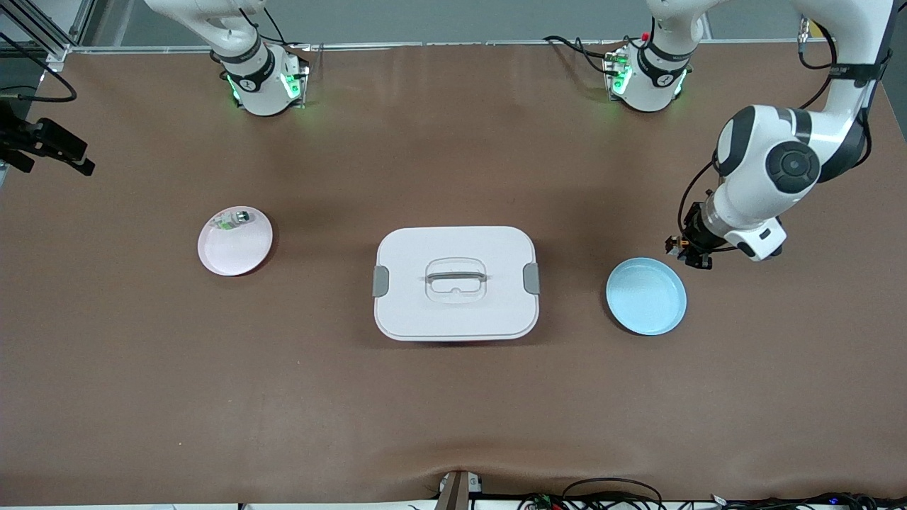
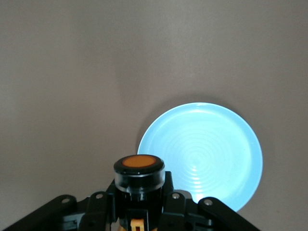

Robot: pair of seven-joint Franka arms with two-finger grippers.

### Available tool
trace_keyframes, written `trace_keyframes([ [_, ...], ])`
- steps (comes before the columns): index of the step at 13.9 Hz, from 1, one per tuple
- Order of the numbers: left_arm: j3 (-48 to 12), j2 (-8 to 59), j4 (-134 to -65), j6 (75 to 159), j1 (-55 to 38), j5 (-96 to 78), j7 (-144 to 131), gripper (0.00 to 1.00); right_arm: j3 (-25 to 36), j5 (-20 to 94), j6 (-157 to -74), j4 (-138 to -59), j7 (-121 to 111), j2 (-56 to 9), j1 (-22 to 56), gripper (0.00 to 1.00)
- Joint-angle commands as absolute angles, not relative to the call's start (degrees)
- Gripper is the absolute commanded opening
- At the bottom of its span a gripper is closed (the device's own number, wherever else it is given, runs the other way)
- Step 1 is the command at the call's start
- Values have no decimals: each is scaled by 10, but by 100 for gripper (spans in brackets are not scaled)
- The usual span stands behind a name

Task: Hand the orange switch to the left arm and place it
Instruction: 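Lower the switch onto the light-blue plate with the left gripper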

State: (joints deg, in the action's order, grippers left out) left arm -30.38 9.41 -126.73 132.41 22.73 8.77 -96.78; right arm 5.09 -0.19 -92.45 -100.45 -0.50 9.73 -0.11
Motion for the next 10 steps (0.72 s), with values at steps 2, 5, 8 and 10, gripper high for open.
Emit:
trace_keyframes([
  [2, -309, 143, -1243, 1338, 227, 112, -986, 0, 37, 5, -915, -1006, 35, 108, -7, 100],
  [5, -309, 181, -1215, 1346, 217, 113, -997, 0, 34, 4, -901, -958, 54, 84, -4, 100],
  [8, -308, 227, -1188, 1356, 209, 158, -1033, 0, 35, 2, -899, -919, 52, 52, -4, 100],
  [10, -308, 261, -1175, 1369, 208, 219, -1082, 0, 35, -1, -886, -886, 52, 26, -4, 100],
])
